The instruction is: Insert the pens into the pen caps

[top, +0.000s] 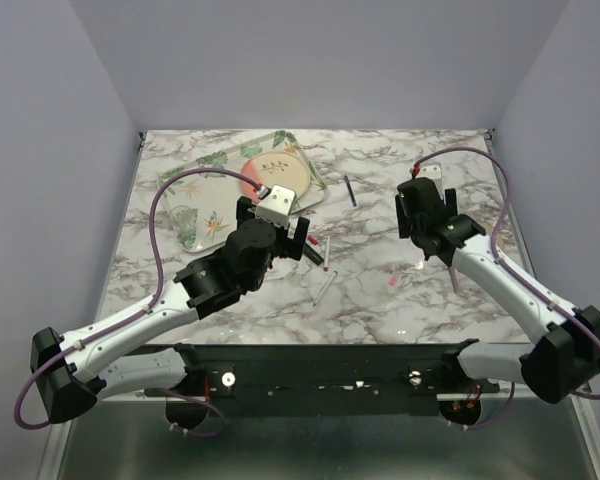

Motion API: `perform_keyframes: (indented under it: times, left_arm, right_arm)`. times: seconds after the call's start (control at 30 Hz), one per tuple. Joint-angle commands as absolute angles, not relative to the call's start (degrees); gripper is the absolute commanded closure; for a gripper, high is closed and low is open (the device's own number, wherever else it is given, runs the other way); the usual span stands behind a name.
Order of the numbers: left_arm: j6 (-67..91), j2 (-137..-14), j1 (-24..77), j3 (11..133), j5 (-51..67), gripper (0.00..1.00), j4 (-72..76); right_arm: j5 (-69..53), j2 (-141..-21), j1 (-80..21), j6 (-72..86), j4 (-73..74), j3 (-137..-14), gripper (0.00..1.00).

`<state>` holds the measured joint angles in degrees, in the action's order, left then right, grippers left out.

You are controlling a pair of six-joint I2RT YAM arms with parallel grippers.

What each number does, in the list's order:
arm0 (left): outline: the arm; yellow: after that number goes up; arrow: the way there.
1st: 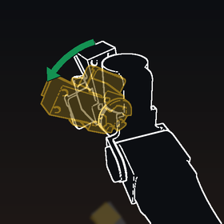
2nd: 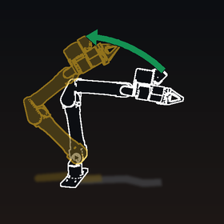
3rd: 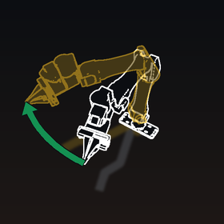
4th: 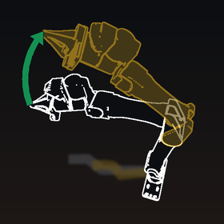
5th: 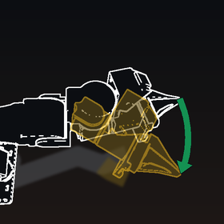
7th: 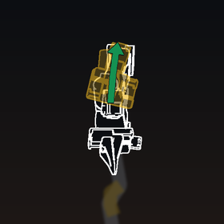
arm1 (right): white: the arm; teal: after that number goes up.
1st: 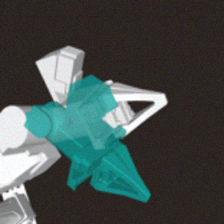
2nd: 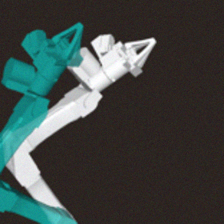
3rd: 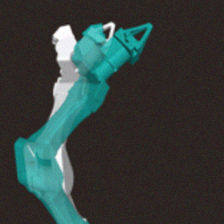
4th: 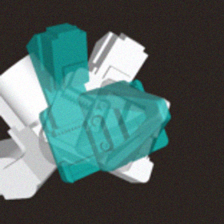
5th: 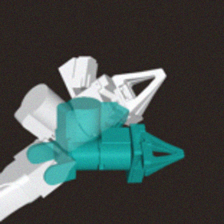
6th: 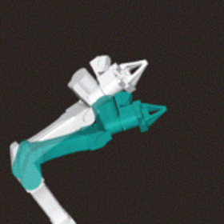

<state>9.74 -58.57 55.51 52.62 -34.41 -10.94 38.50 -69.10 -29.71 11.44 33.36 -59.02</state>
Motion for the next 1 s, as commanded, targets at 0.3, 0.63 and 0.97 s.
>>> perform_keyframes:
  times: [0.3, 0.63, 0.97]
  left_arm:
    - [12.1, -53.6, 56.1, 52.6, -30.5, 0.01, -10.6]
    - [12.7, -51.9, 56.8, 52.5, -30.3, 0.01, -10.4]
    - [13.0, -51.2, 56.9, 52.4, -30.3, 0.01, -10.2]
  right_arm:
    - [21.5, -80.8, -12.9, -11.5, 40.9, -53.1, 0.52]
    - [17.4, -87.8, -8.0, -13.0, 41.1, -52.5, 0.56]
    - [14.3, -87.8, -4.3, -14.6, 39.6, -50.7, 0.57]
